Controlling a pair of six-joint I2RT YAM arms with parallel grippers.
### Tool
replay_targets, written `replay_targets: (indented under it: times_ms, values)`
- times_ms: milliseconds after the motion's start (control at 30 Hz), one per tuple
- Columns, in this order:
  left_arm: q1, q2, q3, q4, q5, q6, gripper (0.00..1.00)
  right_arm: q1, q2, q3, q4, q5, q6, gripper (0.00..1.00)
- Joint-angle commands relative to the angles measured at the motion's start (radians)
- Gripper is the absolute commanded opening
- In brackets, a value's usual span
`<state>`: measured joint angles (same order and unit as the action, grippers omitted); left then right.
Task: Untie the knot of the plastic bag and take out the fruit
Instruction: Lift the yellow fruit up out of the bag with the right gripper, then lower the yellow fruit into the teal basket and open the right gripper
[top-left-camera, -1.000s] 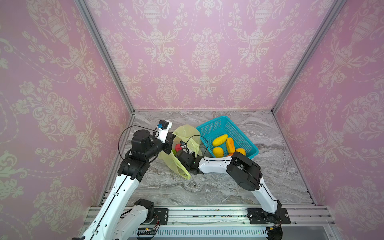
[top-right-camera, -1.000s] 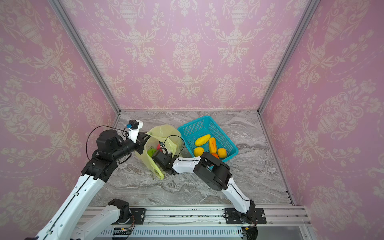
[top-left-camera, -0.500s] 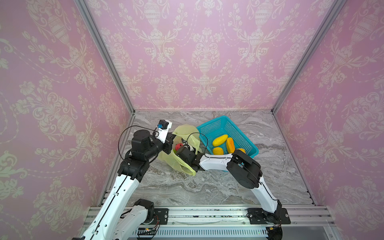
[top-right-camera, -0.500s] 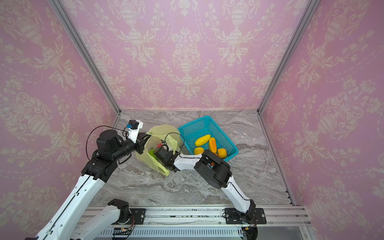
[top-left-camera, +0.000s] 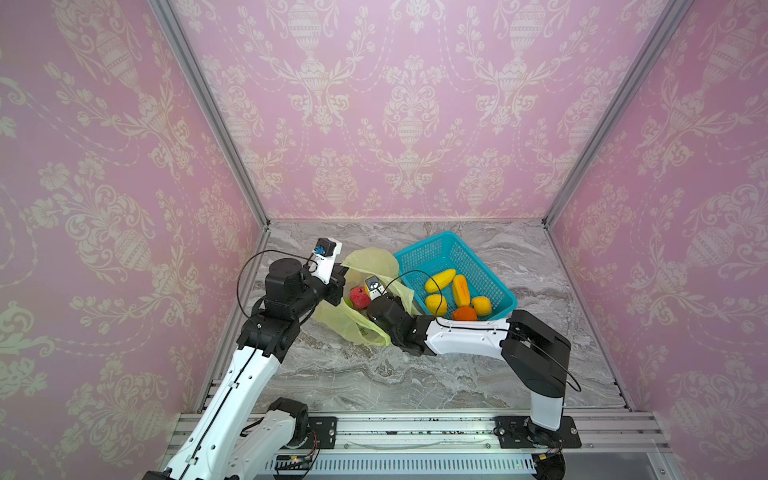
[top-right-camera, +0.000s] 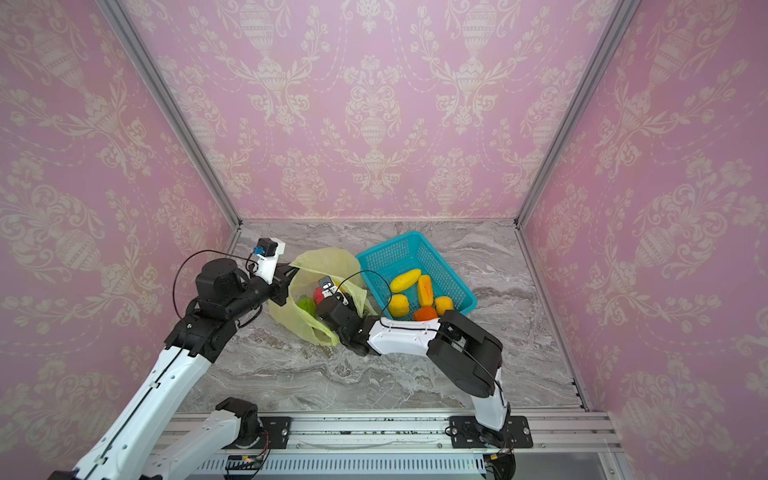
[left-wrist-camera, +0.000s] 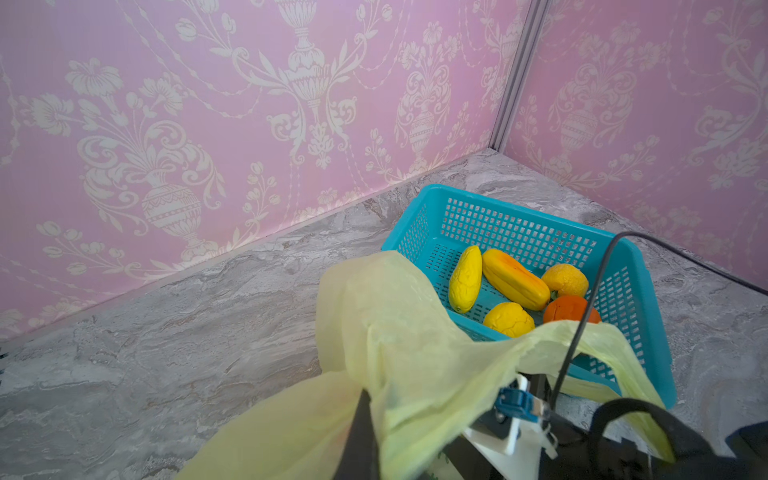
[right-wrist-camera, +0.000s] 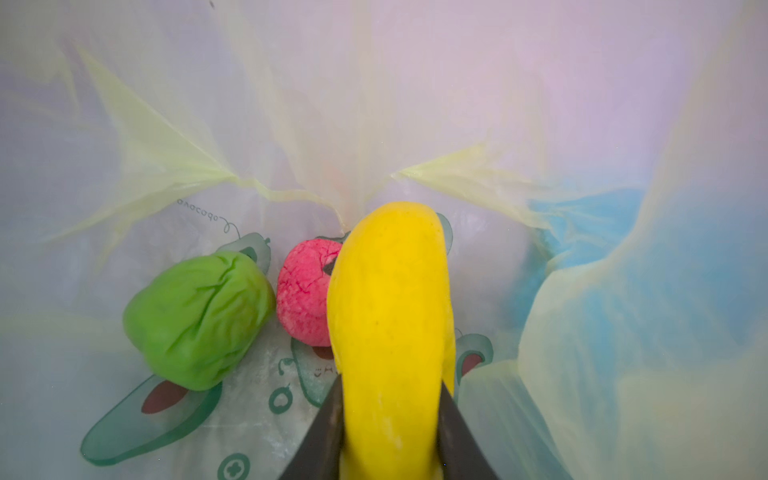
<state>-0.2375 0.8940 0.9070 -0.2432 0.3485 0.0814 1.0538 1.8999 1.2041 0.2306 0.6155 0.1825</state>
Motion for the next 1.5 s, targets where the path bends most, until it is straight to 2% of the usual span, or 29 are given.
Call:
replay_targets:
  times_ms: [0, 167, 300, 500, 600, 833, 933, 1000, 1200, 1267, 1300, 1467]
  values:
    - [0.003, 0.0, 0.006, -0.017, -0.027, 0.009, 0.0, -0.005, -0.01, -0.021, 0.045, -0.024, -0.015, 0.14]
    - [0.004, 0.005, 0.009, -0.029, -0.07, 0.015, 0.0, 0.024, -0.075, -0.076, 0.093, -0.143, -0.087, 0.12]
    - [0.003, 0.015, 0.016, -0.043, -0.124, 0.023, 0.0, 0.095, -0.202, -0.172, 0.194, -0.154, -0.197, 0.13]
    - [0.005, 0.023, 0.021, -0.055, -0.147, 0.026, 0.0, 0.116, -0.41, -0.324, 0.28, -0.216, -0.206, 0.15]
    - [0.006, 0.023, 0.022, -0.057, -0.165, 0.027, 0.0, 0.116, -0.501, -0.368, 0.267, -0.241, -0.219, 0.15]
    - [0.006, 0.028, 0.02, -0.061, -0.211, 0.024, 0.0, 0.097, -0.722, -0.505, 0.298, -0.148, -0.21, 0.16]
    - [0.009, 0.029, 0.023, -0.061, -0.202, 0.015, 0.0, 0.025, -0.805, -0.539, 0.245, -0.086, -0.128, 0.15]
    - [0.009, 0.023, 0.016, -0.057, -0.199, 0.016, 0.0, -0.062, -0.855, -0.553, 0.165, -0.079, -0.025, 0.15]
    - [0.008, 0.02, 0.023, -0.057, -0.189, -0.003, 0.0, -0.332, -0.952, -0.612, -0.002, -0.174, 0.235, 0.16]
    - [0.01, 0.019, 0.033, -0.07, -0.195, -0.016, 0.0, -0.395, -0.957, -0.623, -0.022, -0.218, 0.277, 0.17]
    - [0.012, 0.02, 0.042, -0.081, -0.189, -0.03, 0.03, -0.422, -0.95, -0.621, -0.04, -0.232, 0.293, 0.17]
    - [0.017, 0.035, 0.066, -0.113, -0.093, -0.036, 0.07, -0.497, -0.868, -0.588, -0.072, -0.313, 0.324, 0.17]
